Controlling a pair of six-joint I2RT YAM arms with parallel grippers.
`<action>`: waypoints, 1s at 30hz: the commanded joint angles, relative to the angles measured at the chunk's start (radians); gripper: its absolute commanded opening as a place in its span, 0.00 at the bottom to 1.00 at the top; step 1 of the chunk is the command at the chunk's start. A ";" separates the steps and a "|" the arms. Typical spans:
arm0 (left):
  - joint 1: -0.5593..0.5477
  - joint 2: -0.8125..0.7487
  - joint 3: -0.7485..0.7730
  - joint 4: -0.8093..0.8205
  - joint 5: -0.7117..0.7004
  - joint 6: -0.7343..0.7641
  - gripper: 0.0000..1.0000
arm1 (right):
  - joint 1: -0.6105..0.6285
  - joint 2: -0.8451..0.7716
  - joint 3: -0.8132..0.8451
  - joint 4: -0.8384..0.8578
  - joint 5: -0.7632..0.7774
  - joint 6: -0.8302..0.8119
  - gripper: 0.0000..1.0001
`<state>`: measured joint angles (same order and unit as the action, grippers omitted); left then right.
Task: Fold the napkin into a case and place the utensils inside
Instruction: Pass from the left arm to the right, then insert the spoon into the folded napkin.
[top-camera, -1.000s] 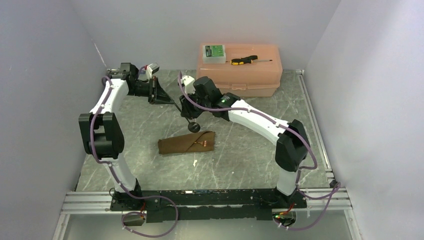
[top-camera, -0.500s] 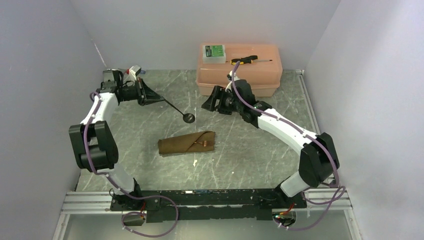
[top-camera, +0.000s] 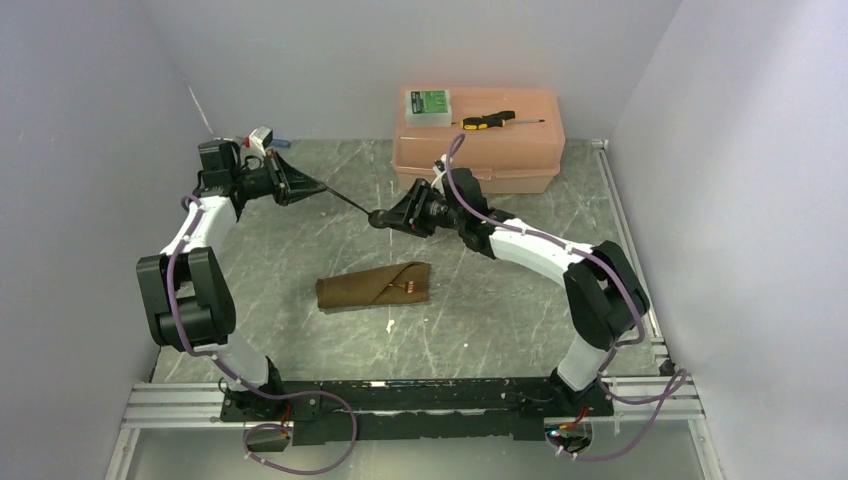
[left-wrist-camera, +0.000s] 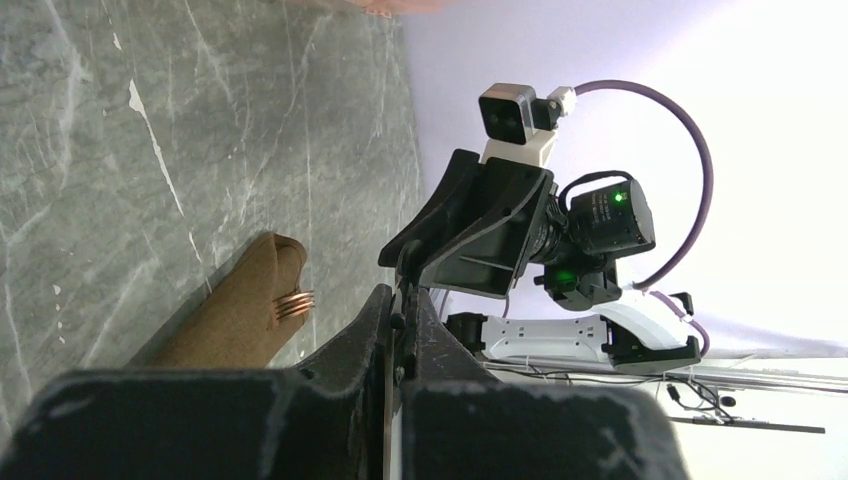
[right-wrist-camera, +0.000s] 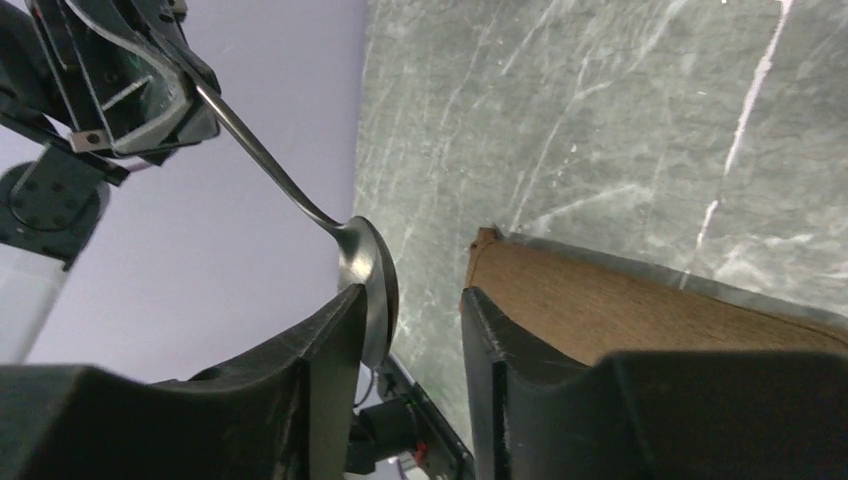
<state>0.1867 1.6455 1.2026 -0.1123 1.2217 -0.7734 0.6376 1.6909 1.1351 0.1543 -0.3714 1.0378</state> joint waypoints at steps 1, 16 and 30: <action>0.003 -0.049 -0.003 0.069 0.010 -0.048 0.03 | 0.011 0.025 0.074 0.098 -0.032 0.054 0.38; 0.003 0.065 0.214 -0.763 -0.112 0.694 0.62 | -0.144 -0.161 -0.011 -0.221 -0.105 -0.189 0.00; -0.067 0.210 0.109 -1.022 -0.366 1.215 0.44 | -0.298 -0.424 -0.117 -1.082 -0.066 -0.688 0.00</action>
<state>0.1341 1.8400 1.3380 -1.0286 0.8898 0.2718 0.3428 1.3014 1.0393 -0.7261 -0.4599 0.4637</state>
